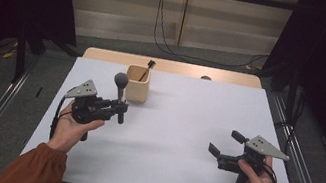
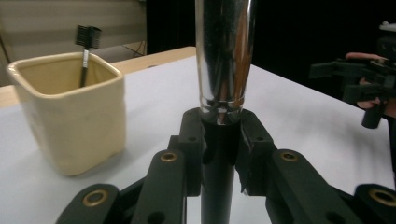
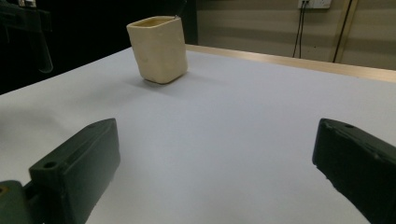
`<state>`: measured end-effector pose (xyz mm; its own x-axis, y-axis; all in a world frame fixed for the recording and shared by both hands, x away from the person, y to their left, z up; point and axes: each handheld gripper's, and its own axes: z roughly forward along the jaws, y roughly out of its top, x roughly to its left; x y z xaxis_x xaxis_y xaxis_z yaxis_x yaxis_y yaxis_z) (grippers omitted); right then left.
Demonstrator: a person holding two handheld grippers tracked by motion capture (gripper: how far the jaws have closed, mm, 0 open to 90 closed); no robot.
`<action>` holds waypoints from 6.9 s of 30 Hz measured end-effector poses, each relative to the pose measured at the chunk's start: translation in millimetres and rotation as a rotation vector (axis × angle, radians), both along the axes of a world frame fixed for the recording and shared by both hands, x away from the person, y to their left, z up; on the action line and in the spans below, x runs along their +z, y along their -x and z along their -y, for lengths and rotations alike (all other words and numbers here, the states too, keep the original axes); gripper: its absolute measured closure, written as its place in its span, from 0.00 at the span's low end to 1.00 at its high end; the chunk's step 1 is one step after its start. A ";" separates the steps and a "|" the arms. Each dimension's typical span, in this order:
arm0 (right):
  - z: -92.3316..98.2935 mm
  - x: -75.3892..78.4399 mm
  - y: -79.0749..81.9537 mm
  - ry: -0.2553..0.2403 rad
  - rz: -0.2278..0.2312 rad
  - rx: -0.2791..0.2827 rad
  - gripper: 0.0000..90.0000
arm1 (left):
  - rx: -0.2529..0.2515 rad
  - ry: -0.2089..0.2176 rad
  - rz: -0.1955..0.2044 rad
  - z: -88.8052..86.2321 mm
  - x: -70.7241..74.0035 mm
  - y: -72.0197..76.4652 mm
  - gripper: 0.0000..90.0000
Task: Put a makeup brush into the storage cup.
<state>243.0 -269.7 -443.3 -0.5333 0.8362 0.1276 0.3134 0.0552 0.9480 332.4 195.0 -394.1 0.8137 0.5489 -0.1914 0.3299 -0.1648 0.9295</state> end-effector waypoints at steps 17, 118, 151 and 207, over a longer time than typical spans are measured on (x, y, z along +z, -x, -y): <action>16.5 -8.9 22.6 0.017 0.072 -0.052 0.00 | 0.066 -0.014 0.039 -19.2 19.7 -19.0 0.83; 24.7 -16.4 31.4 0.028 0.075 -0.022 0.00 | 0.189 -0.094 0.044 42.2 -16.0 -140.4 0.83; 22.4 -17.7 30.3 0.034 0.068 0.000 0.00 | 0.205 -0.142 0.008 47.2 -31.3 -137.5 0.82; 20.2 -18.3 28.2 0.022 0.062 -0.009 0.00 | 0.236 -0.060 0.093 14.0 1.4 -78.4 0.02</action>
